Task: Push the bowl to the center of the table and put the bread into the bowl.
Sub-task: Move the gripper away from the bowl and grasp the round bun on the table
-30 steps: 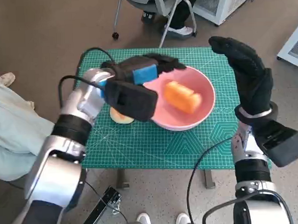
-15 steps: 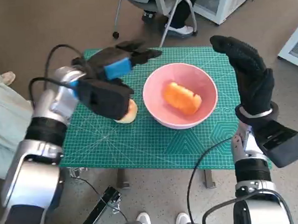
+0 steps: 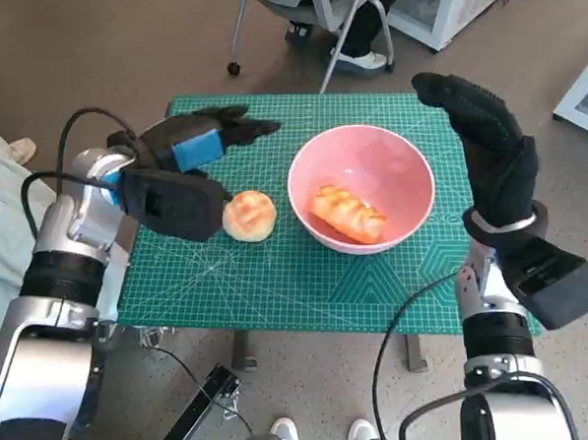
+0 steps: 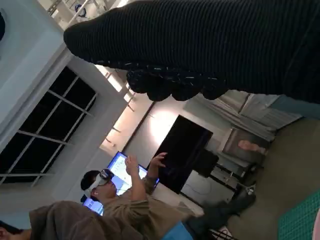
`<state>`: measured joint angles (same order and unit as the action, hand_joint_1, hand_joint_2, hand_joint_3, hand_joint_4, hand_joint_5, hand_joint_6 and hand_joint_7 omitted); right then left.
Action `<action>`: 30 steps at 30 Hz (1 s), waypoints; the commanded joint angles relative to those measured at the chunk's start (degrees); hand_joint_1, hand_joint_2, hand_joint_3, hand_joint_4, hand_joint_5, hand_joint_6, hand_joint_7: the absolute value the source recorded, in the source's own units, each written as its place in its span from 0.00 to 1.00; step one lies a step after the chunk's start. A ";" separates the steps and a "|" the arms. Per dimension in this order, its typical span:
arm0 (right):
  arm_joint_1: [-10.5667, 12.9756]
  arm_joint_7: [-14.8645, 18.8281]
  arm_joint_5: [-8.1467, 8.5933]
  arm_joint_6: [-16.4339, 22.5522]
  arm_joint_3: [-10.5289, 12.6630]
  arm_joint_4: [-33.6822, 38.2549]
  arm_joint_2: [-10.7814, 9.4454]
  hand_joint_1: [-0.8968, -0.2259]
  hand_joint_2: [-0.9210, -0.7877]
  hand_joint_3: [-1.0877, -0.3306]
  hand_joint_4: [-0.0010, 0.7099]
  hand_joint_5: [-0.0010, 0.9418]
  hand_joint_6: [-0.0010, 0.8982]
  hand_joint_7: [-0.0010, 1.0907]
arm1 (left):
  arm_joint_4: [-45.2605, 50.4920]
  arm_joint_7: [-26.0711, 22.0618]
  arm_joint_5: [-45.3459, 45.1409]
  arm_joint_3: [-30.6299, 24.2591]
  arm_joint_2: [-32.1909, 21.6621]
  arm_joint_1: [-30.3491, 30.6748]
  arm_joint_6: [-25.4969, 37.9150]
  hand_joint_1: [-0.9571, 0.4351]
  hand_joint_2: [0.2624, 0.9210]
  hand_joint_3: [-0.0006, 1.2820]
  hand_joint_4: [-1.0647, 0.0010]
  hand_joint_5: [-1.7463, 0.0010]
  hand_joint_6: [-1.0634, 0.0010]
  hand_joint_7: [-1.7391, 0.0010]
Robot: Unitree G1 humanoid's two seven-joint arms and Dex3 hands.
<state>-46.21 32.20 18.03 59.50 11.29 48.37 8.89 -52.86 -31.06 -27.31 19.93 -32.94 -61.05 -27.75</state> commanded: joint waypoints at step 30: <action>0.53 1.39 0.33 -1.49 0.23 -0.36 1.21 0.47 0.00 0.54 0.51 0.00 0.01 0.74 | -15.54 4.32 -8.33 9.25 10.60 -0.35 8.51 0.61 0.83 0.00 0.77 0.99 0.63 0.98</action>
<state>-46.52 33.10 18.29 58.58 11.41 47.96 9.35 -66.91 -27.52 -34.75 28.36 -23.18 -60.99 -20.08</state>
